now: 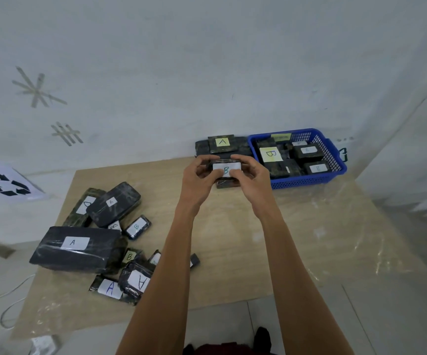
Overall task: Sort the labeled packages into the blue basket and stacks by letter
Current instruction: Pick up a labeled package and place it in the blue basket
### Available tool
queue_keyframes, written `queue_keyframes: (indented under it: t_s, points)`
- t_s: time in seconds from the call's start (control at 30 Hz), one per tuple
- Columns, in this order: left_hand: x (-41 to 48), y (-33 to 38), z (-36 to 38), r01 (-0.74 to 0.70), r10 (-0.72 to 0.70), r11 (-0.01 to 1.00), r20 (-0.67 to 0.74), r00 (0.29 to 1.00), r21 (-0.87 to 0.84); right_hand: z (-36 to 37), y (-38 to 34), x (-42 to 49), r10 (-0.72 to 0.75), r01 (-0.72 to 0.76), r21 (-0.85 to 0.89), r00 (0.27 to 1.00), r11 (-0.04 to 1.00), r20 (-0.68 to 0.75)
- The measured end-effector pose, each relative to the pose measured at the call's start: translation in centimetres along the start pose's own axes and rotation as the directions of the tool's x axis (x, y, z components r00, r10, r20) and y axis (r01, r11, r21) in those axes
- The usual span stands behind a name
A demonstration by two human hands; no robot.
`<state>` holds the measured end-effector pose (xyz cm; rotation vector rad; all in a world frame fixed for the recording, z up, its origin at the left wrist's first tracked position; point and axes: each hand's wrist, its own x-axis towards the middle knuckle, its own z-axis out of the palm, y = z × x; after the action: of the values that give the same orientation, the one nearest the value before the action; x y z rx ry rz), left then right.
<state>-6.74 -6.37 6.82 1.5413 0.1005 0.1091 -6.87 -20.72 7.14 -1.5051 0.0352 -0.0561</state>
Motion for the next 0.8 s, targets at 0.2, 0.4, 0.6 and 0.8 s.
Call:
queue_keyframes:
  t_s: [0.2,0.4,0.6,0.8]
  points:
    - [-0.2,0.5,1.2,-0.03,0.03,1.0,-0.02,0.999,-0.007,-0.9,-0.2,0.3,-0.015,0.015,0.011,1.0,1.0,-0.017]
    - [-0.7,0.7,1.6,-0.046,0.046,0.999,-0.005,0.999,-0.01,-1.5,-0.7,-0.1,-0.031,0.031,0.019,0.999,0.999,-0.007]
    - [-1.2,0.9,1.7,-0.076,0.076,0.997,-0.002,0.997,-0.01,-1.8,-0.8,-0.7,0.001,-0.001,0.047,1.0,0.999,0.002]
    - [-1.6,1.7,0.9,-0.151,0.148,0.986,0.042,0.988,0.074,-2.4,-1.5,-0.9,0.187,-0.202,0.174,0.978,0.964,0.096]
